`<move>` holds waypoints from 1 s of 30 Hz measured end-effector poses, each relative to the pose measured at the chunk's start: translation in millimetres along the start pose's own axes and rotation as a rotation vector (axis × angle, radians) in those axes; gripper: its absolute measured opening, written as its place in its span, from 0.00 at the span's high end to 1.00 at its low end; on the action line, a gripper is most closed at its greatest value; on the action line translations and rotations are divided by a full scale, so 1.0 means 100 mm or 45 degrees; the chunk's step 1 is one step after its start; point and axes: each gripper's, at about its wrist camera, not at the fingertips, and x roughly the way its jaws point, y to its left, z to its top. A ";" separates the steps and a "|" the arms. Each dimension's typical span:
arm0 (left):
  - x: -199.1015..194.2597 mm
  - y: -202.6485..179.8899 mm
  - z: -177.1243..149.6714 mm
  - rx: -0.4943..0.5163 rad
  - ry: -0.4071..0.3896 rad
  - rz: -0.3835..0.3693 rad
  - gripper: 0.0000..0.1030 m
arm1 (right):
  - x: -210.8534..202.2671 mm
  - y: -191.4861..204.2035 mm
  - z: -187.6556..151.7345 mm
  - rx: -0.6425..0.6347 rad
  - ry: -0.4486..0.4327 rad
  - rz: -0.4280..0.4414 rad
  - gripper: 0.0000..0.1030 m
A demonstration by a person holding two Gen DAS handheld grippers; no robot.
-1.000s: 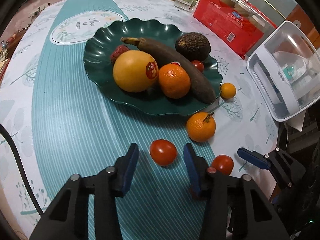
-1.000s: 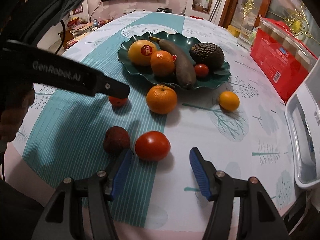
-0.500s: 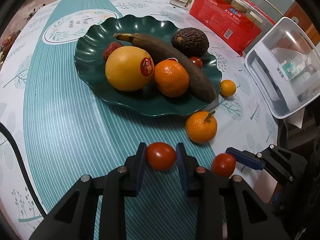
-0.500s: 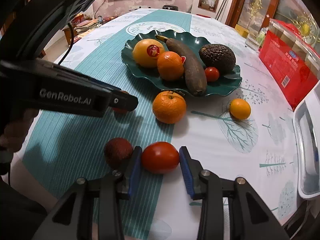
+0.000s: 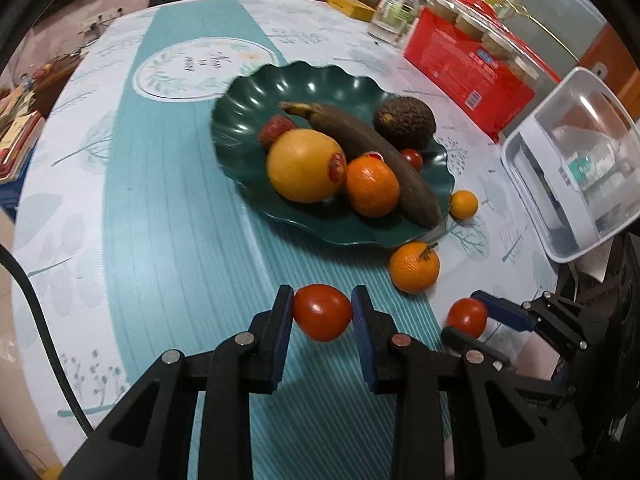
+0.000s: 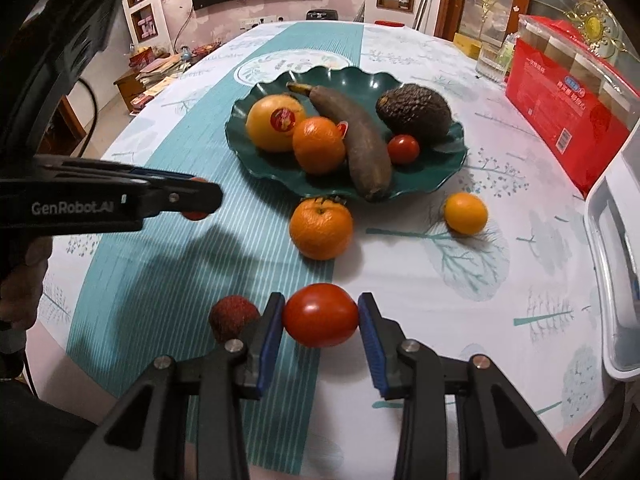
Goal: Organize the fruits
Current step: 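Drop both cherry tomatoes onto the green plate and open both tools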
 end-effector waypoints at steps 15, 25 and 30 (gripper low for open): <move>-0.52 0.10 0.35 -0.084 -0.156 0.143 0.73 | -0.24 -0.48 0.76 -0.069 -0.142 -0.014 0.64; -0.61 0.09 0.93 -0.117 -0.277 0.276 0.73 | -0.20 -0.75 1.41 -0.135 -0.266 0.038 0.64; -0.53 0.17 1.19 -0.191 -0.322 0.318 0.73 | -0.02 -0.81 1.64 -0.158 -0.290 0.088 0.64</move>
